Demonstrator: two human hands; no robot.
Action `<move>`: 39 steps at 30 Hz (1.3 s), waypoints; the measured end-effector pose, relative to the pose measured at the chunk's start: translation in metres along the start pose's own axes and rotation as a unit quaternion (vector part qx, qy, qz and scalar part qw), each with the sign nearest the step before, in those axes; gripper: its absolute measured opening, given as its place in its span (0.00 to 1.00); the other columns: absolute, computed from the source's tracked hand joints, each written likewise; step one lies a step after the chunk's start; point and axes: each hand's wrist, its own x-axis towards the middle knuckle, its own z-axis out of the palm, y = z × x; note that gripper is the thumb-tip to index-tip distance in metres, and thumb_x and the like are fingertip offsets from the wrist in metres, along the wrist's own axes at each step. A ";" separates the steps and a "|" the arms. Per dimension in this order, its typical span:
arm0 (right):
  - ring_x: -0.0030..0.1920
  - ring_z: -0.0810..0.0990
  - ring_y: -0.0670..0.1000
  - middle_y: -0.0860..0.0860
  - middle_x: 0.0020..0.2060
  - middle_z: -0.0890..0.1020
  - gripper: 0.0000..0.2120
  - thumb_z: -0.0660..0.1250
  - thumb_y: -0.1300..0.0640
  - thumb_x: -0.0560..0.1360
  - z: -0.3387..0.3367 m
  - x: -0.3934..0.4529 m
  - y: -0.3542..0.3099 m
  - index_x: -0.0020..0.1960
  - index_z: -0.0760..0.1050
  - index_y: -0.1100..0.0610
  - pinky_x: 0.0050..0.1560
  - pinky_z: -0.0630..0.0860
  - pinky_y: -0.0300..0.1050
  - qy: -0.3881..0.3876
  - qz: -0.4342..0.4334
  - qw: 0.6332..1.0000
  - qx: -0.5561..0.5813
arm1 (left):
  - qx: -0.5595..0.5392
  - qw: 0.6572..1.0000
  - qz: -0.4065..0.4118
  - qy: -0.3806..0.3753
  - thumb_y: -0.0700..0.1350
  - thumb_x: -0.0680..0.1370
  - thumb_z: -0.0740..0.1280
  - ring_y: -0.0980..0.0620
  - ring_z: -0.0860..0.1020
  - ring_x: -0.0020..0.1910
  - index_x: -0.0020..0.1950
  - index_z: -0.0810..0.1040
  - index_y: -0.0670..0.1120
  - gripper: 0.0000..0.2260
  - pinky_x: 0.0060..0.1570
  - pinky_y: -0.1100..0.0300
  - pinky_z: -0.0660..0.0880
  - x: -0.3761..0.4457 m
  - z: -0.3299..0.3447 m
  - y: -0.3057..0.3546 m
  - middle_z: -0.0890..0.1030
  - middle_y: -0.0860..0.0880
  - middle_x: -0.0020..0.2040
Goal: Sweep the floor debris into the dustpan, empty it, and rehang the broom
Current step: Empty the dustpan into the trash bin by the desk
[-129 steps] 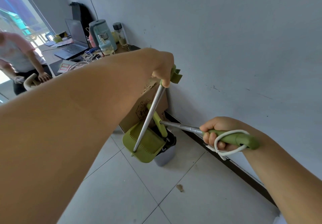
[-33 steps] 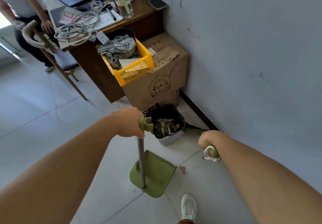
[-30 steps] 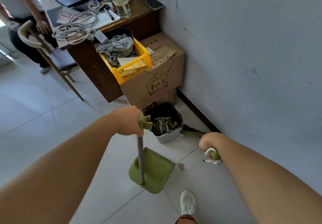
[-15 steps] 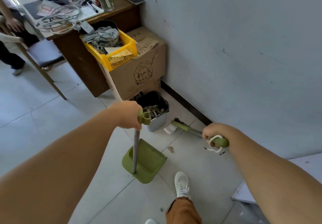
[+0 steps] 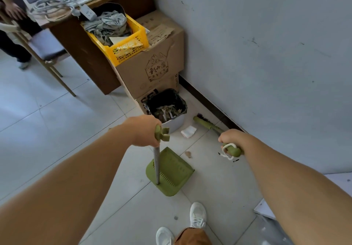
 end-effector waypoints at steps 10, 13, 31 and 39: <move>0.41 0.74 0.55 0.57 0.38 0.76 0.12 0.58 0.63 0.77 0.015 -0.001 -0.021 0.35 0.72 0.60 0.51 0.73 0.48 -0.072 -0.047 0.977 -0.193 | -0.003 1.000 -0.016 0.004 0.53 0.73 0.72 0.51 0.77 0.45 0.48 0.78 0.51 0.09 0.35 0.61 0.68 0.012 0.021 0.009 0.80 0.51 0.45; 0.48 0.78 0.55 0.59 0.48 0.79 0.12 0.56 0.62 0.79 0.027 -0.023 -0.009 0.52 0.77 0.63 0.48 0.73 0.46 -0.070 -0.053 0.952 -0.293 | -0.009 1.000 -0.023 0.011 0.53 0.73 0.72 0.51 0.77 0.45 0.48 0.79 0.50 0.10 0.34 0.61 0.68 0.011 0.026 0.008 0.81 0.50 0.45; 0.27 0.72 0.52 0.59 0.31 0.75 0.08 0.61 0.63 0.76 0.122 -0.145 0.060 0.38 0.72 0.63 0.31 0.72 0.43 -0.193 -0.013 0.977 -0.090 | -0.041 0.997 -0.032 0.062 0.52 0.73 0.73 0.51 0.78 0.43 0.49 0.80 0.48 0.10 0.32 0.62 0.66 -0.062 0.106 -0.015 0.81 0.49 0.44; 0.14 0.67 0.44 0.51 0.18 0.69 0.14 0.54 0.59 0.82 0.101 -0.173 0.062 0.39 0.66 0.62 0.16 0.65 0.30 -0.214 0.074 0.971 0.076 | -0.056 0.995 -0.041 0.070 0.53 0.74 0.71 0.51 0.77 0.45 0.49 0.80 0.50 0.09 0.35 0.61 0.68 -0.097 0.120 -0.029 0.80 0.51 0.43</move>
